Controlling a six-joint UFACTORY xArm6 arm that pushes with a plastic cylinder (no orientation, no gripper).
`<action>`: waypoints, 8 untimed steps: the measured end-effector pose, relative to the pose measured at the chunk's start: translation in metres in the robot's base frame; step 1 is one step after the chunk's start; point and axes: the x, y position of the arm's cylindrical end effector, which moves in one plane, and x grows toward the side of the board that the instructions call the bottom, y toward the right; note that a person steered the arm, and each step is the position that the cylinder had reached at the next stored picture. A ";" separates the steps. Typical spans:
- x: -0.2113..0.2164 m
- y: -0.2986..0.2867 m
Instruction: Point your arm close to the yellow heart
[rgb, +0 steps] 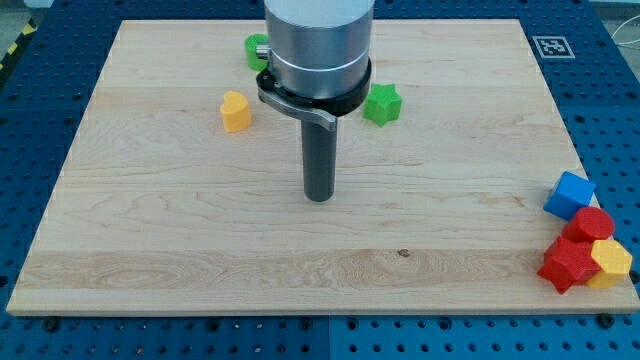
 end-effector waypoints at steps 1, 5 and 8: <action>-0.005 -0.018; -0.021 -0.074; -0.055 -0.101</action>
